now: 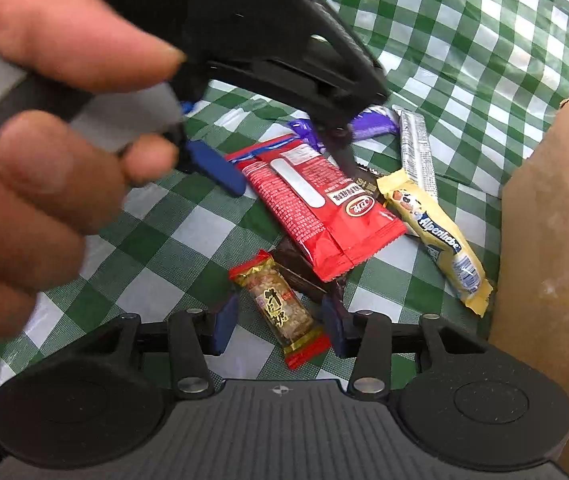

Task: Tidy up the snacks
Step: 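Close the left tool on the red wafer bar while the right tool grasps the gold candy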

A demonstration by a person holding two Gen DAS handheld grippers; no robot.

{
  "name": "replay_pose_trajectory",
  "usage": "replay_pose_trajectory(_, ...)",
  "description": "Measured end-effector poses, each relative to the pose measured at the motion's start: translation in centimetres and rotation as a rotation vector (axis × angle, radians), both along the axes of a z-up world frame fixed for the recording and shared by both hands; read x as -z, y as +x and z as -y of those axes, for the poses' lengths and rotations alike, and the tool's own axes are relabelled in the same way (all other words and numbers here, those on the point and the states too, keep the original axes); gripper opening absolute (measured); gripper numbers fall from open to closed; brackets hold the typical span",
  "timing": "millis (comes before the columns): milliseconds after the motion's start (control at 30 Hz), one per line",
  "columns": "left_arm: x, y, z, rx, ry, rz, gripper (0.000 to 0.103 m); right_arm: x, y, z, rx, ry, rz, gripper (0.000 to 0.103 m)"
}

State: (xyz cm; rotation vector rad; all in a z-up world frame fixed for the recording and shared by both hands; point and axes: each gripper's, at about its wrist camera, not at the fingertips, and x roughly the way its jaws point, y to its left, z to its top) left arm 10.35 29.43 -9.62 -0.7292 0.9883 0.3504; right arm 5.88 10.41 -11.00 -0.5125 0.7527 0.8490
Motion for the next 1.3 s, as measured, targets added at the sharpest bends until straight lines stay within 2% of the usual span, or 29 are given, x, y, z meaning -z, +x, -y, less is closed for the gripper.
replay_pose_trajectory(67, 0.0, 0.6, 0.1, 0.007, 0.019, 0.000, 0.085, 0.1, 0.2, 0.2, -0.004, 0.000, -0.003, 0.027)
replay_pose_trajectory(167, 0.0, 1.5, 0.8, 0.041, 0.083, -0.016, 0.086, -0.2, 0.0, 0.4, -0.019, 0.007, 0.004, 0.019)
replay_pose_trajectory(333, 0.2, 2.6, 2.1, 0.082, 0.148, -0.035, 0.093, -1.0, -0.3, 0.9, -0.017, 0.017, 0.029, 0.018)
replay_pose_trajectory(533, 0.5, 3.2, 3.1, 0.146, 0.236, -0.061, 0.092, -1.2, -0.2, 1.7, 0.015, -0.025, 0.039, 0.018)
replay_pose_trajectory(667, 0.3, 3.0, 3.8, 0.208, 0.322, -0.090, 0.079, -0.5, 0.4, 2.0, 0.066, -0.085, 0.019, 0.018)
replay_pose_trajectory(833, -0.4, 1.0, 3.1, 0.238, 0.343, -0.113, 0.056, -0.1, 0.9, 2.0, 0.106, -0.108, 0.002, 0.018)
replay_pose_trajectory(867, -0.5, 0.5, 3.0, 0.244, 0.346, -0.123, 0.054, 0.0, 1.1, 2.1, 0.114, -0.103, -0.010, 0.018)
replay_pose_trajectory(1000, -0.8, -1.6, 2.5, 0.261, 0.317, -0.148, 0.054, 0.1, 1.8, 2.4, 0.141, -0.079, -0.044, 0.019)
replay_pose_trajectory(1100, -1.3, -3.3, 2.7, 0.268, 0.318, -0.165, 0.054, 0.0, 2.3, 2.6, 0.173, -0.059, -0.072, 0.028)
replay_pose_trajectory(1133, -1.2, -3.6, 2.8, 0.274, 0.320, -0.173, 0.056, 0.1, 2.4, 2.7, 0.182, -0.055, -0.079, 0.032)
replay_pose_trajectory(1300, -0.3, -3.5, 3.7, 0.302, 0.366, -0.222, 0.069, 0.3, 2.7, 2.8, 0.196, -0.041, -0.096, 0.032)
